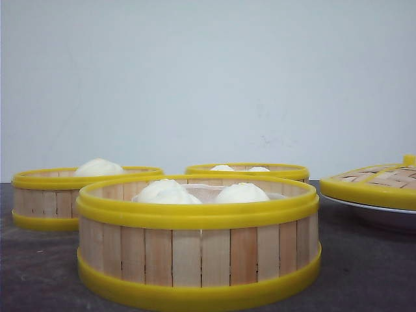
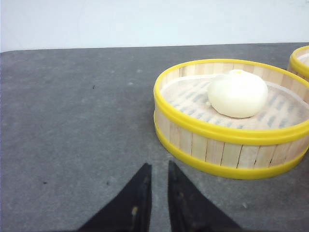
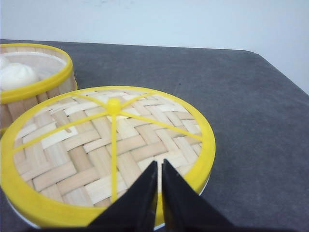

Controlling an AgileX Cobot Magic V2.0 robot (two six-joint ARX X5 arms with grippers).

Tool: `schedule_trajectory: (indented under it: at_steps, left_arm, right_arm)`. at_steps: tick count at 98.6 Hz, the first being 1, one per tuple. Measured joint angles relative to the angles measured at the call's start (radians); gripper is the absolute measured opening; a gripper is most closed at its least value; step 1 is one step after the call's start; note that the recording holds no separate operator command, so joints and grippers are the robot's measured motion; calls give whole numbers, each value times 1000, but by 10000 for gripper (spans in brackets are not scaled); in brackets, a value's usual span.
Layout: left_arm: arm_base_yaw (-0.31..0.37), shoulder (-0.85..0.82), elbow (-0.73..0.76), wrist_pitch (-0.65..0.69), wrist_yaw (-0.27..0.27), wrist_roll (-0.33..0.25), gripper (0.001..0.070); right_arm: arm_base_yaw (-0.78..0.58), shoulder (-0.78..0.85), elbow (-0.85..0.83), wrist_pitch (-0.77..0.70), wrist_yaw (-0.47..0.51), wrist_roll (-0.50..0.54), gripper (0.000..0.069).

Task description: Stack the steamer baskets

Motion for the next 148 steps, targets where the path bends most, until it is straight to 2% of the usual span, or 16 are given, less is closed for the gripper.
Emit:
schedule_trajectory:
  at_steps: [114,129,138,148]
  left_arm:
    - [0,0,0,0,0,0,35]
    - [0,0,0,0,0,-1,35]
    - [0,0,0,0,0,-30,35]
    - [0,0,0,0,0,-103,35]
  right_arm:
    - [0,0,0,0,0,0,9]
    - [0,0,0,0,-5,39,9]
    - [0,0,0,0,-11,85,9]
    - [0,0,0,0,-57,156,9]
